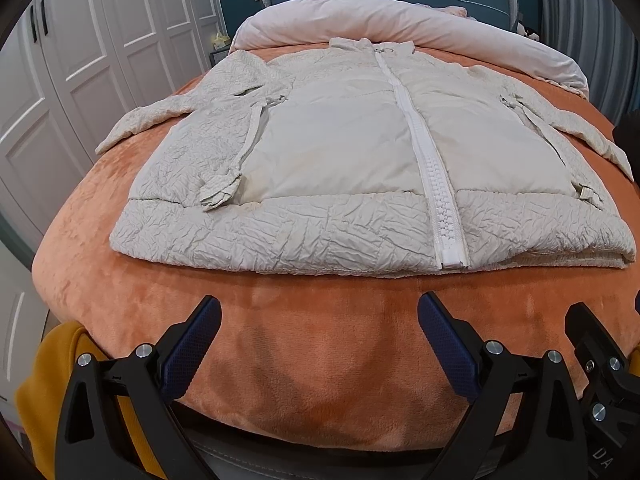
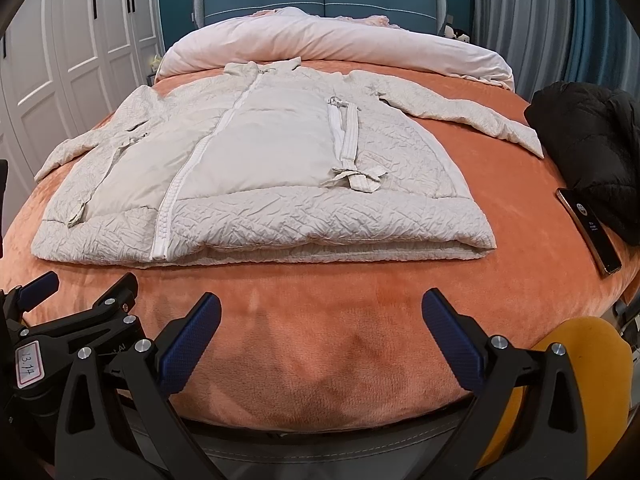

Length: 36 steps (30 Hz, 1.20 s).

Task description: Fold large clothes

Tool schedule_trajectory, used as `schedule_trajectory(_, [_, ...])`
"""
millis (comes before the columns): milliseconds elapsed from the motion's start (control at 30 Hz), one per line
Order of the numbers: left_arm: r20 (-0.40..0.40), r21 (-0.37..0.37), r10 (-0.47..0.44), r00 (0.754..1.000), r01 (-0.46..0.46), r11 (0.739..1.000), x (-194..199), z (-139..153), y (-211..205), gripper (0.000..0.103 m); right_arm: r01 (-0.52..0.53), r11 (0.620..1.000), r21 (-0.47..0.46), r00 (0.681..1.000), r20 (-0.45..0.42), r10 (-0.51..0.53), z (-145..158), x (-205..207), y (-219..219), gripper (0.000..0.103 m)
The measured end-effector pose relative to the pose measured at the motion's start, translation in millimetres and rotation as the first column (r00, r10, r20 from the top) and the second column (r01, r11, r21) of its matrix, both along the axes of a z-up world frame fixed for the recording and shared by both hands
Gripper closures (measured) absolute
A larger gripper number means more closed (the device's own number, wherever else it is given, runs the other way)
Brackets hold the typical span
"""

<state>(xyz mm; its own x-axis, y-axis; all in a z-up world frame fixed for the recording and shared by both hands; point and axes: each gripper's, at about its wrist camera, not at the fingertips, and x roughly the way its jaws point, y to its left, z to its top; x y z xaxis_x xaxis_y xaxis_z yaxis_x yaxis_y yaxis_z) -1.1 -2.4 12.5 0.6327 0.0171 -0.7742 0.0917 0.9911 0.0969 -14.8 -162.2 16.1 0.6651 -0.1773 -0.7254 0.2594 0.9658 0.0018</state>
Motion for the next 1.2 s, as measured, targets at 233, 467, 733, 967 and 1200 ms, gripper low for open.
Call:
schedule_trajectory(233, [-0.002,0.0,0.0,1.0,0.0,1.0,-1.0,-0.4,0.5,0.007,0.0,1.0,0.001,1.0,-0.001,0.0,-0.2,0.2,0.1,0.005])
schedule_trajectory(467, [-0.003,0.002,-0.001,1.0,0.001,1.0,-2.0,-2.0,2.0,0.007,0.001,1.0,0.0,1.0,-0.002,-0.001,-0.4,-0.1,0.3,0.005])
schedule_trajectory(733, [-0.004,0.002,-0.001,1.0,0.001,1.0,-2.1,-3.2,2.8,0.007,0.001,1.0,0.0,1.0,-0.002,-0.001,-1.1,0.2,0.8,0.005])
schedule_trajectory(967, [-0.006,0.003,-0.001,1.0,0.001,1.0,-2.4,-4.4,3.6,0.007,0.0,1.0,0.0,1.0,-0.003,0.0,-1.4,0.2,0.7,0.005])
schedule_trajectory(1200, [-0.007,0.004,0.0,1.0,0.0,1.0,-3.4,-6.4,5.1,0.007,0.0,1.0,0.001,1.0,-0.005,0.0,-2.7,0.1,1.1,0.005])
